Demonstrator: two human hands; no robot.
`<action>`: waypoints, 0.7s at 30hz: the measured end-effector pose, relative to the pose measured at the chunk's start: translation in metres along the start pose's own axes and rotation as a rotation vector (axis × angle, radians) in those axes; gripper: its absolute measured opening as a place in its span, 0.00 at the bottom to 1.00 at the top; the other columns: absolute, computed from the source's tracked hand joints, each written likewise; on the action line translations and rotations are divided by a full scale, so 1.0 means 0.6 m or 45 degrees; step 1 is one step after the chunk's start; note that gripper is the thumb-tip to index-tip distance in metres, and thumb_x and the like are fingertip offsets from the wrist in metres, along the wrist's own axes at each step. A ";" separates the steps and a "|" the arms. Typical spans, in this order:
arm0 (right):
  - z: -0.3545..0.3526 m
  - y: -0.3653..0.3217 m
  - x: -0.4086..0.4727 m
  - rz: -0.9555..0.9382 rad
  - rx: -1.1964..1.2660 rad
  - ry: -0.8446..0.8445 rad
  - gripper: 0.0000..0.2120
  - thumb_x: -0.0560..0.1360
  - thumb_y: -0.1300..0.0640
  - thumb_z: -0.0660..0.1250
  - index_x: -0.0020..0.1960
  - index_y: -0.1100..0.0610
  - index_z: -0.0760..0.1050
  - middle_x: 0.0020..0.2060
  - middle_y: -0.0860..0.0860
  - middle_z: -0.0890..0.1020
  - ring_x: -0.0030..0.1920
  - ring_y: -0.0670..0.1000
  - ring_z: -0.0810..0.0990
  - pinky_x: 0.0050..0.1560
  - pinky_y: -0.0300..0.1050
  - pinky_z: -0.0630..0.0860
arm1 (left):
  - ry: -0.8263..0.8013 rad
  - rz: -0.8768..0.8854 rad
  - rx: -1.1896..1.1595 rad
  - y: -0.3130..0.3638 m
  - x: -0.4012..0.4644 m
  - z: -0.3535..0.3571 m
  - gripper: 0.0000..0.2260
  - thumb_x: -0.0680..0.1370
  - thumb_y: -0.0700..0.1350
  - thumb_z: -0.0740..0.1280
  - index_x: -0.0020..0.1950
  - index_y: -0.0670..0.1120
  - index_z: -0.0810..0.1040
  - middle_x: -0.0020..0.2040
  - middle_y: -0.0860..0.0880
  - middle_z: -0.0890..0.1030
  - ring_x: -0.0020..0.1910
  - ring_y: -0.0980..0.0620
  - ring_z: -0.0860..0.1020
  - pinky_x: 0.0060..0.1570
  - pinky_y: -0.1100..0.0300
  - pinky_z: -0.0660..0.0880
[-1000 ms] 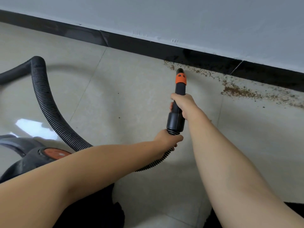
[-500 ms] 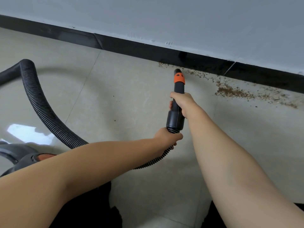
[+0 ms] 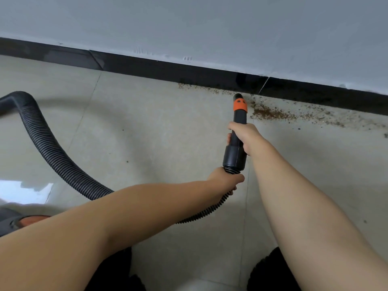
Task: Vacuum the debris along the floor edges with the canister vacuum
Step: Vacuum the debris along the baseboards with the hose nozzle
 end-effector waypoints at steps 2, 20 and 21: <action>0.019 -0.004 0.001 -0.008 -0.003 -0.026 0.05 0.73 0.63 0.63 0.43 0.59 0.67 0.28 0.55 0.75 0.17 0.49 0.73 0.27 0.39 0.74 | 0.028 -0.001 -0.019 -0.002 -0.001 -0.013 0.05 0.73 0.42 0.66 0.46 0.46 0.72 0.34 0.48 0.74 0.30 0.52 0.71 0.34 0.61 0.71; 0.251 -0.028 -0.005 -0.043 -0.072 -0.325 0.06 0.72 0.65 0.62 0.43 0.58 0.66 0.27 0.54 0.74 0.18 0.48 0.72 0.25 0.37 0.72 | 0.376 -0.045 -0.112 -0.048 -0.017 -0.188 0.05 0.73 0.43 0.67 0.47 0.45 0.73 0.34 0.48 0.76 0.30 0.51 0.73 0.37 0.60 0.73; 0.249 -0.030 -0.004 -0.044 -0.067 -0.318 0.05 0.72 0.65 0.62 0.43 0.58 0.66 0.28 0.54 0.74 0.18 0.48 0.72 0.26 0.38 0.73 | 0.368 -0.047 -0.105 -0.045 -0.016 -0.188 0.06 0.73 0.43 0.67 0.48 0.45 0.74 0.34 0.48 0.76 0.30 0.51 0.73 0.37 0.60 0.73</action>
Point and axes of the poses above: each hand's wrist, its own x-axis towards the middle knuckle, its own z-axis out of the palm, y = z × x, the point moved 3 cm from there along x, towards the middle knuckle
